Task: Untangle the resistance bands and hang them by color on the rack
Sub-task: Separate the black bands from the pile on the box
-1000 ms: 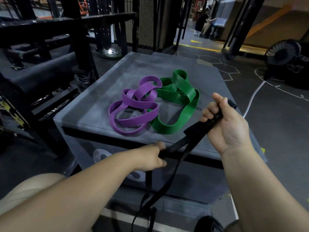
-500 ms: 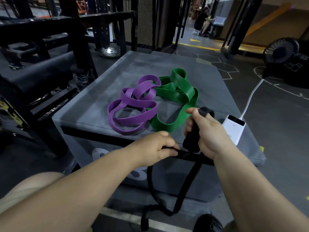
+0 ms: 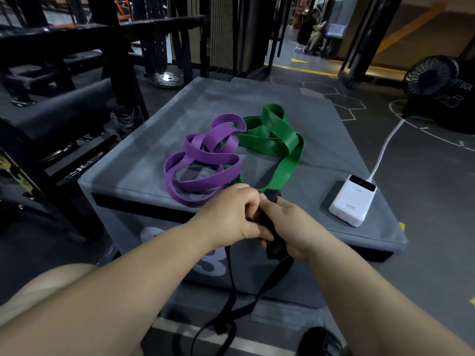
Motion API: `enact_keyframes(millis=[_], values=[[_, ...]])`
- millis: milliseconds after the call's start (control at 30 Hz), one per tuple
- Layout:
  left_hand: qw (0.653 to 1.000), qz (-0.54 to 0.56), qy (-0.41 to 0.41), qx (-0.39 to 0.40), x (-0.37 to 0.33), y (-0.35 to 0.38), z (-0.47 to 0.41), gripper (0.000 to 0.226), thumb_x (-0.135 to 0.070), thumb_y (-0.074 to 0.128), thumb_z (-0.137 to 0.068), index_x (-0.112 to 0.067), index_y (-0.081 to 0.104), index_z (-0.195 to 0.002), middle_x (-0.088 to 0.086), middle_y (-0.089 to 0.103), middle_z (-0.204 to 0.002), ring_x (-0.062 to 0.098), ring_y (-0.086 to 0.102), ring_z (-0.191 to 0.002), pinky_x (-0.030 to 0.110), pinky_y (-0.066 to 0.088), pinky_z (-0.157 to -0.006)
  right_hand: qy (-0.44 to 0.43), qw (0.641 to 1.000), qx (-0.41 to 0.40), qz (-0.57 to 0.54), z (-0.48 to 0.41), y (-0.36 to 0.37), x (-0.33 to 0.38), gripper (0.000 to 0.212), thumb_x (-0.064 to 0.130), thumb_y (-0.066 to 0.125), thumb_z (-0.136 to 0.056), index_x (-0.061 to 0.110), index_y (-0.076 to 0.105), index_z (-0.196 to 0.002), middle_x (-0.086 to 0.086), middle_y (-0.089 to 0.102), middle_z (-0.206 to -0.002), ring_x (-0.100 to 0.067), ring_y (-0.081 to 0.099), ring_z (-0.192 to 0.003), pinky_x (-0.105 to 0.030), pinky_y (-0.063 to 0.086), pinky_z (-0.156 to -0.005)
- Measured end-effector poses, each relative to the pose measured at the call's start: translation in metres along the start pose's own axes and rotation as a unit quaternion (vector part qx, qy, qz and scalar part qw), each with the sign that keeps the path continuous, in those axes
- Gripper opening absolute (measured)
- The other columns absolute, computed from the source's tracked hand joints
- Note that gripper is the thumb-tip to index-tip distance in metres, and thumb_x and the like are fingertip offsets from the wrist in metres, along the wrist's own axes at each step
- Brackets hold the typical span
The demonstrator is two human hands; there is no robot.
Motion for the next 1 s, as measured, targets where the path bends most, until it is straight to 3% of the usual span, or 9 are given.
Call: enact_keyframes(millis=[133, 300, 367, 467, 633, 733, 867, 1000], values=[[0.999, 0.010, -0.036, 0.005, 0.003, 0.000, -0.003, 0.052, -0.032, 0.090, -0.052, -0.023, 0.041, -0.065, -0.008, 0.046, -0.078, 0.009, 0.045, -0.064, 0.024, 0.037, -0.055, -0.007, 0.999, 0.020, 0.025, 0.000, 0.004, -0.003, 0.035, 0.040, 0.043, -0.102, 0.006, 0.052, -0.101, -0.009, 0.054, -0.063, -0.017, 0.046, -0.044, -0.028, 0.037, -0.044], [0.989, 0.100, -0.075, 0.080, 0.012, 0.005, -0.003, 0.042, -0.033, 0.087, -0.059, -0.026, 0.053, -0.082, -0.003, 0.066, -0.088, 0.018, 0.065, -0.081, 0.037, 0.054, -0.073, -0.018, 0.999, 0.009, 0.039, -0.002, 0.001, -0.003, 0.036, 0.042, 0.045, -0.100, 0.007, 0.053, -0.096, -0.005, 0.052, -0.058, -0.016, 0.044, -0.046, -0.028, 0.036, -0.045], [0.985, 0.117, -0.074, 0.105, 0.014, 0.006, -0.003, 0.042, -0.031, 0.085, -0.063, -0.025, 0.049, -0.083, -0.006, 0.061, -0.083, 0.015, 0.062, -0.075, 0.033, 0.051, -0.068, -0.025, 0.999, -0.028, 0.031, -0.003, -0.007, 0.000, 0.036, 0.041, 0.046, -0.100, 0.008, 0.056, -0.092, -0.008, 0.051, -0.061, -0.017, 0.042, -0.044, -0.027, 0.035, -0.044], [0.991, 0.049, -0.044, 0.113, 0.013, 0.007, -0.002, 0.036, -0.019, 0.074, -0.076, -0.031, 0.041, -0.078, -0.011, 0.047, -0.075, 0.007, 0.044, -0.063, 0.027, 0.039, -0.062, -0.014, 0.999, -0.024, -0.038, -0.004, -0.015, 0.003, 0.035, 0.040, 0.045, -0.101, 0.011, 0.050, -0.082, -0.008, 0.041, -0.060, -0.015, 0.032, -0.042, -0.023, 0.029, -0.042], [0.991, 0.073, -0.055, 0.097, 0.017, 0.004, -0.004, 0.029, -0.016, 0.073, -0.080, -0.033, 0.048, -0.082, -0.010, 0.058, -0.085, 0.009, 0.055, -0.070, 0.033, 0.048, -0.069, -0.009, 0.994, -0.027, -0.105, 0.000, -0.019, 0.010, 0.031, 0.033, 0.044, -0.102, 0.009, 0.048, -0.083, -0.006, 0.041, -0.065, -0.010, 0.030, -0.038, -0.017, 0.025, -0.038], [0.988, 0.085, -0.071, 0.108, 0.023, 0.004, -0.005, 0.027, -0.014, 0.074, -0.081, -0.035, 0.057, -0.084, -0.009, 0.063, -0.089, 0.007, 0.060, -0.076, 0.028, 0.051, -0.077, -0.006, 0.995, -0.023, -0.092, -0.001, -0.020, 0.008, 0.032, 0.034, 0.045, -0.102, 0.009, 0.048, -0.083, -0.003, 0.041, -0.062, -0.010, 0.029, -0.038, -0.017, 0.026, -0.038], [0.958, 0.232, -0.098, 0.137, 0.020, 0.000, -0.004, 0.012, -0.008, 0.062, -0.091, -0.020, 0.064, -0.089, -0.003, 0.063, -0.074, 0.007, 0.057, -0.067, 0.025, 0.046, -0.068, 0.012, 0.995, -0.005, -0.099, -0.001, -0.024, 0.006, 0.031, 0.037, 0.046, -0.101, 0.010, 0.049, -0.086, -0.003, 0.040, -0.062, -0.010, 0.028, -0.039, -0.016, 0.025, -0.039], [0.948, 0.289, -0.079, 0.105, 0.017, -0.006, -0.005, 0.016, -0.014, 0.050, -0.099, -0.006, 0.064, -0.094, 0.012, 0.056, -0.082, 0.020, 0.048, -0.076, 0.027, 0.042, -0.070, 0.031, 0.994, 0.065, -0.087, 0.002, -0.014, 0.001, 0.038, 0.047, 0.049, -0.095, 0.010, 0.050, -0.084, -0.006, 0.043, -0.060, -0.011, 0.028, -0.040, -0.017, 0.024, -0.041]])
Point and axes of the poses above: each hand's wrist, its own z-axis away from the middle knuckle, its own y-axis out of the palm, x = y × z, the point moved 4 cm from there along -z, towards the middle knuckle
